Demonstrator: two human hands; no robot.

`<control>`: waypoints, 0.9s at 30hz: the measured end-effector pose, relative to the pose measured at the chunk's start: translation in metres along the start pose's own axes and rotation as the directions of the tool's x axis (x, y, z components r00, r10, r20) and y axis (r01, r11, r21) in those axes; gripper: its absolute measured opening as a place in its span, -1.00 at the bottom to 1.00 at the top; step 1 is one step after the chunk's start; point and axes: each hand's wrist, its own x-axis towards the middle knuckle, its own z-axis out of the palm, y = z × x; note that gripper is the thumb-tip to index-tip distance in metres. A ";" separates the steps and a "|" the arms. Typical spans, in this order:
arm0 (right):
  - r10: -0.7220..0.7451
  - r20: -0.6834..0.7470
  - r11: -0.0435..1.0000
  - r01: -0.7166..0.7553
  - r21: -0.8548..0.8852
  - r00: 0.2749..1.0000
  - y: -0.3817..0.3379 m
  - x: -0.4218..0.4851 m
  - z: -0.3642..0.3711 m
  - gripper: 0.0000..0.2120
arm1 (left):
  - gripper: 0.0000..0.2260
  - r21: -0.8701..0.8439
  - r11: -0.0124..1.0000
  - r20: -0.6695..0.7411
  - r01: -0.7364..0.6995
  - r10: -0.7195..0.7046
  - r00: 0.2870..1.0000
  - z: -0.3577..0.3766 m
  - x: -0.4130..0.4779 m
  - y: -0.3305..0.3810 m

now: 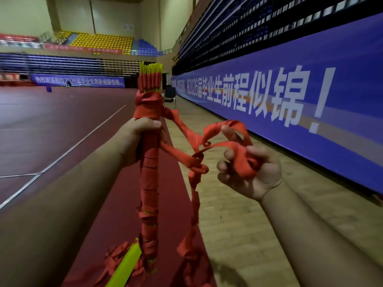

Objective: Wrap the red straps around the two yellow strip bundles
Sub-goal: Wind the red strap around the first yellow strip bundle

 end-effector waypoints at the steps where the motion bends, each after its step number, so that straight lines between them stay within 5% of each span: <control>1: -0.006 0.076 0.999 0.003 0.040 0.997 0.000 0.003 0.000 -0.39 | -0.53 -0.006 1.000 -0.007 0.001 -0.001 1.000 -0.001 0.000 -0.001; 4: 0.001 0.168 1.000 0.003 -0.022 0.986 -0.004 0.005 0.004 -0.19 | -0.56 -0.004 1.000 0.009 0.015 -0.015 1.000 -0.005 -0.003 0.000; 6: -0.006 -0.026 0.947 -0.002 -0.320 1.000 -0.005 0.008 0.007 -0.39 | -0.55 0.003 1.000 0.030 0.028 -0.028 0.999 -0.006 -0.005 0.000; 9: -0.168 -0.281 0.666 -0.102 -0.739 0.945 -0.002 0.018 0.007 -0.66 | -0.48 -0.007 1.000 0.098 0.028 -0.027 0.995 -0.004 -0.008 -0.002; 13: 0.079 -0.206 0.595 -0.212 -0.776 0.975 -0.002 0.018 0.012 -0.44 | -0.45 -0.017 0.999 0.230 0.029 -0.024 0.973 0.004 -0.014 -0.001; 16: -0.180 -0.313 0.377 -0.229 -0.897 0.933 -0.003 0.026 0.019 -0.77 | -0.28 -0.037 0.999 0.309 0.031 -0.018 0.951 0.007 -0.016 0.001; 18: -0.355 -0.394 0.333 -0.279 -0.901 0.848 -0.001 0.032 0.014 -0.94 | -0.23 -0.017 0.999 0.353 0.031 -0.023 0.935 0.011 -0.018 0.002; 23: -0.512 -0.473 0.394 -0.293 -0.871 0.717 0.005 0.037 0.006 -0.88 | -0.16 0.028 0.999 0.377 0.039 -0.046 0.925 0.021 -0.021 0.004; 25: -0.406 -0.596 0.683 -0.203 -0.701 0.693 0.008 0.041 0.006 -0.78 | -0.20 0.022 0.999 0.382 0.033 -0.039 0.923 0.022 -0.019 0.005; 27: -0.098 -0.624 0.947 -0.121 -0.298 0.775 0.014 0.040 0.005 -0.77 | -0.23 0.000 0.999 0.389 0.035 -0.032 0.921 0.022 -0.017 0.007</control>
